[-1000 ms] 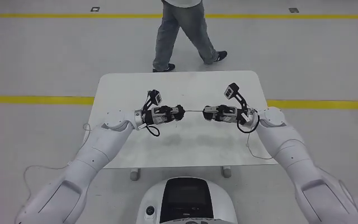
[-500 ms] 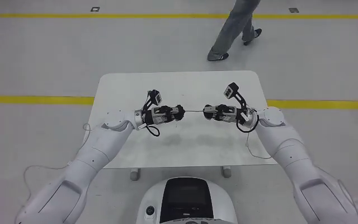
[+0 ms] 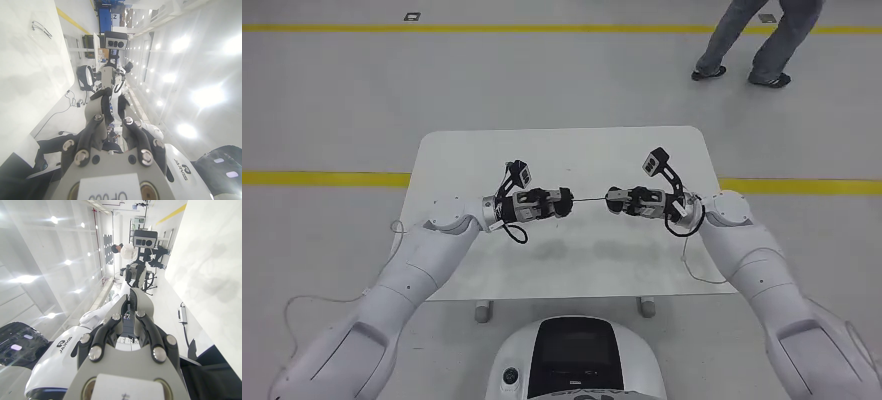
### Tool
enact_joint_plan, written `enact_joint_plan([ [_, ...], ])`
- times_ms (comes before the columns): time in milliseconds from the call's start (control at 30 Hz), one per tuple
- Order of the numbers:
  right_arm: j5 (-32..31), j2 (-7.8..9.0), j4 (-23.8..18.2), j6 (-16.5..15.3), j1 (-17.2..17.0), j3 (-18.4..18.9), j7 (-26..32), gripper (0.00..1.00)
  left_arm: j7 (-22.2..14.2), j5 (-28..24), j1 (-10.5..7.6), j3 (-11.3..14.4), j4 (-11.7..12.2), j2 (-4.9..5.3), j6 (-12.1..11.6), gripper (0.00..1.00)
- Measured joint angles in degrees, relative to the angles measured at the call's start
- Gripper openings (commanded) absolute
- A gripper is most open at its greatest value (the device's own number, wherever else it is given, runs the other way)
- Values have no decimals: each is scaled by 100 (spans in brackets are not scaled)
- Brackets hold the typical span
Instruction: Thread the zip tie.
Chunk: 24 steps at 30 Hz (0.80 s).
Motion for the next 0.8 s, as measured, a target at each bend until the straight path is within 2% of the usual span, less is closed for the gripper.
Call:
enact_joint_plan([
  [667,-24,-5,-101,25,-83,112,33,0,4,1,3,0,-4,0,1,100],
  [800,-16,16,-334,107,-212,167,-15,0,14,111,64,78,-238,-11,125,100],
])
